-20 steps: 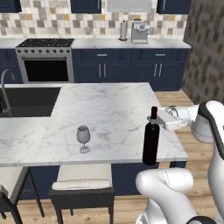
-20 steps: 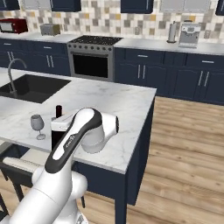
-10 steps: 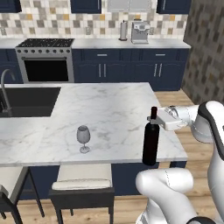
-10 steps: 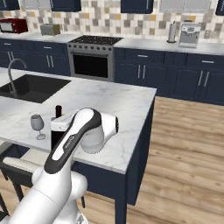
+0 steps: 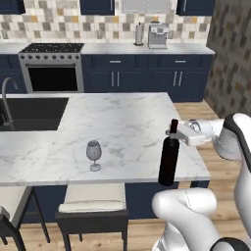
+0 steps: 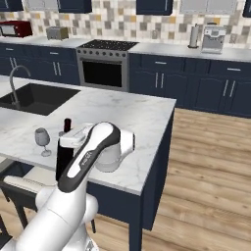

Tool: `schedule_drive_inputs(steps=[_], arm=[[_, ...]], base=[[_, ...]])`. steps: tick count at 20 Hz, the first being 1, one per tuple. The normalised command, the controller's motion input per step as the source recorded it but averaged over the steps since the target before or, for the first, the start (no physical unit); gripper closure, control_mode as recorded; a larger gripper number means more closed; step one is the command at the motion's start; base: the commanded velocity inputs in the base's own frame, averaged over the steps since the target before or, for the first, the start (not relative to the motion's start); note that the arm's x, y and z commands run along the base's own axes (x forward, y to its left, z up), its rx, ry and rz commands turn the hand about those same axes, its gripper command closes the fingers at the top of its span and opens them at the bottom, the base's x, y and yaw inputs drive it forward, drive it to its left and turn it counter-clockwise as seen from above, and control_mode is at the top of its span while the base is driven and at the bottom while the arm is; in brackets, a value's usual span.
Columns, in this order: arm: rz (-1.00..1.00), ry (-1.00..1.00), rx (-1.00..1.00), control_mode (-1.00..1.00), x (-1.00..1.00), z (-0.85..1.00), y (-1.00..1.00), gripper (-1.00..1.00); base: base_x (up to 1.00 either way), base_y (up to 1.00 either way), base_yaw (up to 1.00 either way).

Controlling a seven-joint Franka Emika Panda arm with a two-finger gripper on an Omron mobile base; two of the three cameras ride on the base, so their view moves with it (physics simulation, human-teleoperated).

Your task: There is a wine glass and glass cup on the dining counter. Place the wine bottle next to the wine glass and the juice bottle next to the glass cup.

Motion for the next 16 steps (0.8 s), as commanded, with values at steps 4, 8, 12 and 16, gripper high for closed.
schedule_drive_inputs(steps=[4, 8, 12, 16], arm=[[0.33, 0.00, 0.13, -1.00, 0.36, 0.07, -0.04, 1.00], [0.31, 0.00, 0.05, -1.00, 0.44, 0.02, 0.08, 1.00], [0.26, 0.00, -0.02, -1.00, 0.41, 0.01, 0.14, 1.00], [0.23, -0.15, -0.15, -1.00, 0.27, 0.00, 0.10, 1.00]], base=[[0.00, 0.00, 0.00], [0.00, 0.00, 0.00], [0.00, 0.00, 0.00], [0.00, 0.00, 0.00]])
